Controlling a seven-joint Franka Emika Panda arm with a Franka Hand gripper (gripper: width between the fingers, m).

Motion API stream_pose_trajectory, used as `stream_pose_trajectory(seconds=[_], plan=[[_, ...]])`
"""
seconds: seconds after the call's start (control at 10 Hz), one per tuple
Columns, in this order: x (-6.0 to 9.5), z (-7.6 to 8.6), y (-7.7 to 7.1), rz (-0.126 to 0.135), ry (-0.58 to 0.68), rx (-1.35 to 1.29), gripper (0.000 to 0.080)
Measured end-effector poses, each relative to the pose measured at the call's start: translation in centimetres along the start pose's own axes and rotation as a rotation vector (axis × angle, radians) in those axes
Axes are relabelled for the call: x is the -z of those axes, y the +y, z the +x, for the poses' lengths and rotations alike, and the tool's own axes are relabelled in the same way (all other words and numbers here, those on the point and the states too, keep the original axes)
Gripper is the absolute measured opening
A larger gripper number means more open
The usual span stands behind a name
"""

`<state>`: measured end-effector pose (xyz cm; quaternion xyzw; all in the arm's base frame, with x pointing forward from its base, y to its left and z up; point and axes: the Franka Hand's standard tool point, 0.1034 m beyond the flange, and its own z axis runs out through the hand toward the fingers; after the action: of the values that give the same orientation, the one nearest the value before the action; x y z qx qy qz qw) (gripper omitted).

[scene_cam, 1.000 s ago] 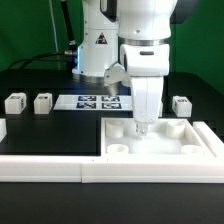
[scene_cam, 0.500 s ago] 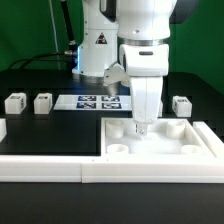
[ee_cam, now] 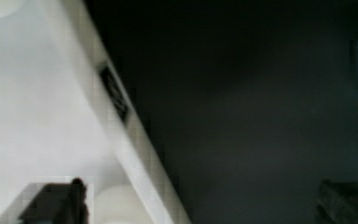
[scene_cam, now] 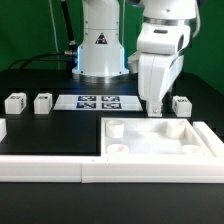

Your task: Assemble square table

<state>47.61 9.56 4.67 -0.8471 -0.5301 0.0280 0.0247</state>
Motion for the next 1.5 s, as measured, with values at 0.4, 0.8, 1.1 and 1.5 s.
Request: stream_pose_trajectory(seconds=[0.4,0.8,1.1,1.5], plan=[[0.9,2.9,-1.9,-0.008,0.008,-0.394,0.0649],[0.8,4.1,-3.2,0.002,0.001,-0.736,0.0649],[0.6,5.3,-4.6,0.021,-0.004,-0.959,0.0649],[0.5,4.2,-7.1,0.117,-0.223,-1.024,0.0649]])
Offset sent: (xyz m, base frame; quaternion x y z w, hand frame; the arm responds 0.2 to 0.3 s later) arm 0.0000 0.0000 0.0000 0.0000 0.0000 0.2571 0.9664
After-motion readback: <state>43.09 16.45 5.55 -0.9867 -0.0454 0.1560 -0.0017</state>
